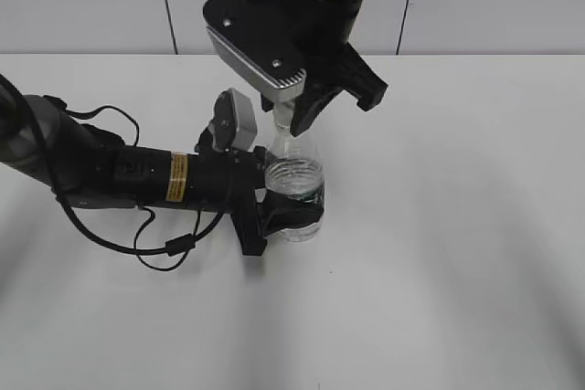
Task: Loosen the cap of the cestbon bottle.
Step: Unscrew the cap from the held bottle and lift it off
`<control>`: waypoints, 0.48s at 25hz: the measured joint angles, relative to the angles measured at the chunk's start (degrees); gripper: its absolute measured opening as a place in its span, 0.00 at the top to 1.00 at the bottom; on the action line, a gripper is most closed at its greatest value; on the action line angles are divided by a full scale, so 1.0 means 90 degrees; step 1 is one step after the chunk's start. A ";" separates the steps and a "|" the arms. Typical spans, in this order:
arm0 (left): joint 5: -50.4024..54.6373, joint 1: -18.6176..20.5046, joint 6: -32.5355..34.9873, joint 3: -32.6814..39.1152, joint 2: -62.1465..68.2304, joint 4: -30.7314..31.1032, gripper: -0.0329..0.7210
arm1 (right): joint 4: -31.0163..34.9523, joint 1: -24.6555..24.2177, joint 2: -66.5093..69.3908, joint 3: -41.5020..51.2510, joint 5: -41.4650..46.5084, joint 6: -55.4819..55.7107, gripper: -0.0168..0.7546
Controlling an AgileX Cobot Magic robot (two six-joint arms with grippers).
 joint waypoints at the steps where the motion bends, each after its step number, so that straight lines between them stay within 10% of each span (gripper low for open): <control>1: -0.0010 0.0000 0.0001 0.0000 0.0007 0.0012 0.46 | 0.0009 0.0000 0.0000 0.0000 0.0000 0.0187 0.58; 12: -0.0061 0.0000 -0.0018 0.0000 0.0007 0.0044 0.46 | 0.0045 0.0000 -0.0022 0.0000 0.0003 0.0693 0.58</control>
